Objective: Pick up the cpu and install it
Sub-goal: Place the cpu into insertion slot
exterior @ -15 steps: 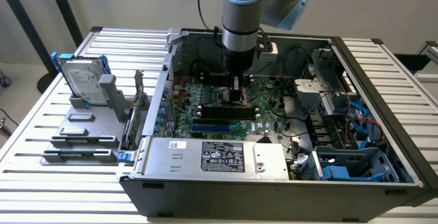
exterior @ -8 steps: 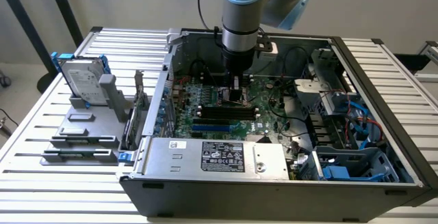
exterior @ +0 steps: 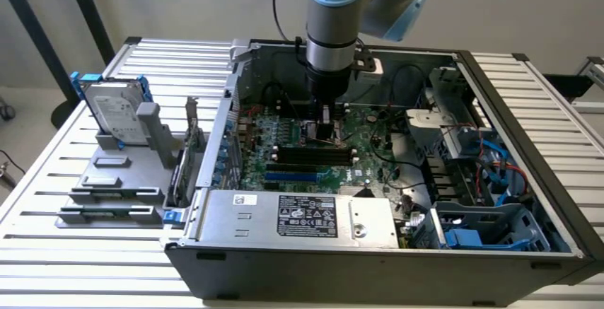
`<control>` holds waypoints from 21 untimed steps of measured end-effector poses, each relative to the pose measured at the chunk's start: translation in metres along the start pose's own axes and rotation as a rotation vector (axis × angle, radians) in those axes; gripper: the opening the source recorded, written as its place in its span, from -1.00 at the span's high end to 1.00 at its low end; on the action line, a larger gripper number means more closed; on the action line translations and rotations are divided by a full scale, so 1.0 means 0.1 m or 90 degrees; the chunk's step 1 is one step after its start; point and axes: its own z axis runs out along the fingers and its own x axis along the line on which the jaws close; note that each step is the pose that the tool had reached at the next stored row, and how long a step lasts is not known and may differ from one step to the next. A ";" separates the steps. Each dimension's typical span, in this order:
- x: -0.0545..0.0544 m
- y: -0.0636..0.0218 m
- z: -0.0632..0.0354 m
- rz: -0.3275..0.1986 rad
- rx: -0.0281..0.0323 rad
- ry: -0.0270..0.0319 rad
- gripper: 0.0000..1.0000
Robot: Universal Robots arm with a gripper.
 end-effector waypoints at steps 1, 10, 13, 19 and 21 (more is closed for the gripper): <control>0.00 0.000 0.001 0.000 0.0000 0.0000 -0.09; 0.00 0.000 0.005 -0.002 0.0001 0.0002 -0.09; 0.01 0.002 0.012 -0.003 -0.0004 0.0013 -0.13; 0.00 0.000 -0.011 -0.003 0.0002 0.0007 -0.25; 0.01 0.002 -0.057 -0.003 0.0001 0.0009 -0.25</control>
